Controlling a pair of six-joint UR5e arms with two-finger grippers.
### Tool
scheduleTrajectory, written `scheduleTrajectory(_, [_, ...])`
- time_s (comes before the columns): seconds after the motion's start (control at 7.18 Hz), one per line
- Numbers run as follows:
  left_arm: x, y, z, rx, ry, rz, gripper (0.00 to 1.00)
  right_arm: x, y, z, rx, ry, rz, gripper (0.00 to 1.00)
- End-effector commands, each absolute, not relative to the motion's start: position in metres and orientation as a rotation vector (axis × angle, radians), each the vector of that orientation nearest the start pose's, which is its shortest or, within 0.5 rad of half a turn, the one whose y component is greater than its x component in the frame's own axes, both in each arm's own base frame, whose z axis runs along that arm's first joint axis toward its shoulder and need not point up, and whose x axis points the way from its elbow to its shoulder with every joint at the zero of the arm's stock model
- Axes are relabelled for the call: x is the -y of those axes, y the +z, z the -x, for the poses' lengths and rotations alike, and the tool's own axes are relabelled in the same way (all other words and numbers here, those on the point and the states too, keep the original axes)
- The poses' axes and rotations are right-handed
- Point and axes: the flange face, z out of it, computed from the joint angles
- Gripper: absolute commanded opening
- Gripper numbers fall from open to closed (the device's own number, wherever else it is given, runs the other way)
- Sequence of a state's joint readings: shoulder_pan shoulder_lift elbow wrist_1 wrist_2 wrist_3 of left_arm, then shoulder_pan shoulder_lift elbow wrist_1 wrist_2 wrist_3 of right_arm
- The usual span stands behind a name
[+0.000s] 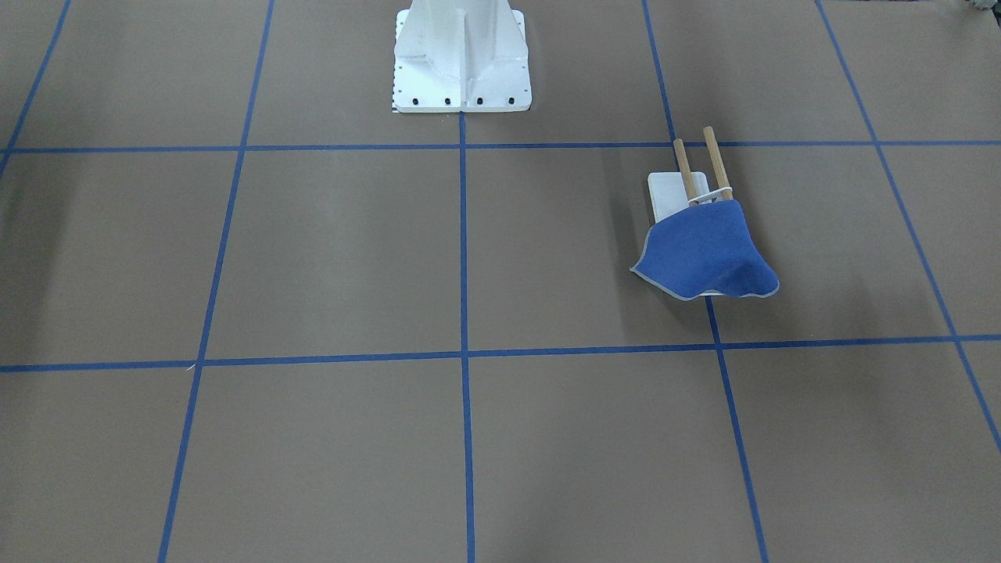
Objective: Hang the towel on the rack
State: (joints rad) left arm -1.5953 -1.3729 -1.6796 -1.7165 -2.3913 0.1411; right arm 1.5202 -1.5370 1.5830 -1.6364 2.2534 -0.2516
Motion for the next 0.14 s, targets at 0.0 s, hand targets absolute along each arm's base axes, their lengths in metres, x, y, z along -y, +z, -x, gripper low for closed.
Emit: scheduleTrajectory(0.0, [0.4089, 0.6762, 0.0705, -0.814, 0.133, -0.121, 0.99, 0.5073, 0.6483, -0.0449, 0.683, -0.284, -0.051, 1.00])
